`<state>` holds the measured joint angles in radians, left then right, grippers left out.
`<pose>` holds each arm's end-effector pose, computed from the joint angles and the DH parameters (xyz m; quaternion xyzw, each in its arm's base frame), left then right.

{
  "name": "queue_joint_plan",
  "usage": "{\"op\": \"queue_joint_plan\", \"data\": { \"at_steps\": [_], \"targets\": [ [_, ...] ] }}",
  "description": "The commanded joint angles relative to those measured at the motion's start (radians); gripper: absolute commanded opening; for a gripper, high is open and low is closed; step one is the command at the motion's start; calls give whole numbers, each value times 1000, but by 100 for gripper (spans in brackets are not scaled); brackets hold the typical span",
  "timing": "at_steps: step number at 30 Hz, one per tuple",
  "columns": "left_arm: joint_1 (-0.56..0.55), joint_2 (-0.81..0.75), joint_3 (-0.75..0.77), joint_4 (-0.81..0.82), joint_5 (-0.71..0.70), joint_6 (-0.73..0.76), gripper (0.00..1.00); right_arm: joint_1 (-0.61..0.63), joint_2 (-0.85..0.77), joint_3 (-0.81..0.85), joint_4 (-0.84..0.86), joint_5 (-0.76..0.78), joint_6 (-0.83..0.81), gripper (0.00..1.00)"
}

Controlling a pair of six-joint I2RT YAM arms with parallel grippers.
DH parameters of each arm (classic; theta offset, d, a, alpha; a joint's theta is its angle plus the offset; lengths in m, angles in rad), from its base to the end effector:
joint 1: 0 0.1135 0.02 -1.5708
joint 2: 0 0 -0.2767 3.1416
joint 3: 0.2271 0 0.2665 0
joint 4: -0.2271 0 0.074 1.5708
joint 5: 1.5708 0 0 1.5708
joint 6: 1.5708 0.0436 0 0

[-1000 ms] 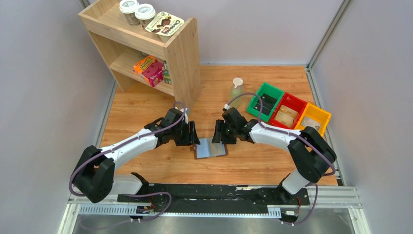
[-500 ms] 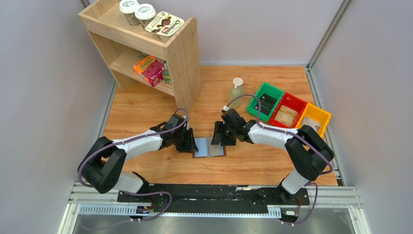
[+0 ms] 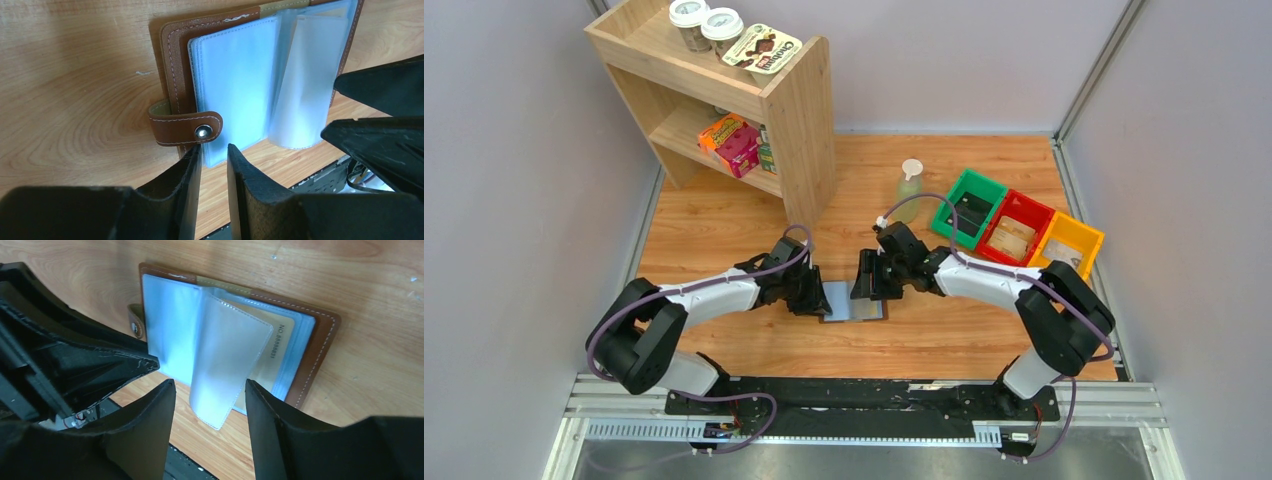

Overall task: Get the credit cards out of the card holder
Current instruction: Remove the credit card from the card holder.

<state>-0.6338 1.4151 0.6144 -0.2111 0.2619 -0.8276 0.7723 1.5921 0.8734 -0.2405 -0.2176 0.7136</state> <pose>0.2048 -0.1646 0.1438 -0.0563 0.9520 -0.2760 0.1199 0.2282 0.2355 0.1689 -0.0605 0.9466 0.2787 0.1504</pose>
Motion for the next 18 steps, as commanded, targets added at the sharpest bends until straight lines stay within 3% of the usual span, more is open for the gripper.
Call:
{"op": "queue_joint_plan", "data": {
  "at_steps": [1, 13, 18],
  "targets": [
    [-7, -15, -2, 35, 10, -13, 33, 10, -46, 39, 49, -35, -5, 56],
    [-10, -109, -53, 91, 10, -61, 33, 61, 74, 127, 153, -134, 3, 58],
    [-10, -217, -99, 49, -70, -123, 38, 73, 156, 162, 171, -141, 21, 59]
  ]
}}
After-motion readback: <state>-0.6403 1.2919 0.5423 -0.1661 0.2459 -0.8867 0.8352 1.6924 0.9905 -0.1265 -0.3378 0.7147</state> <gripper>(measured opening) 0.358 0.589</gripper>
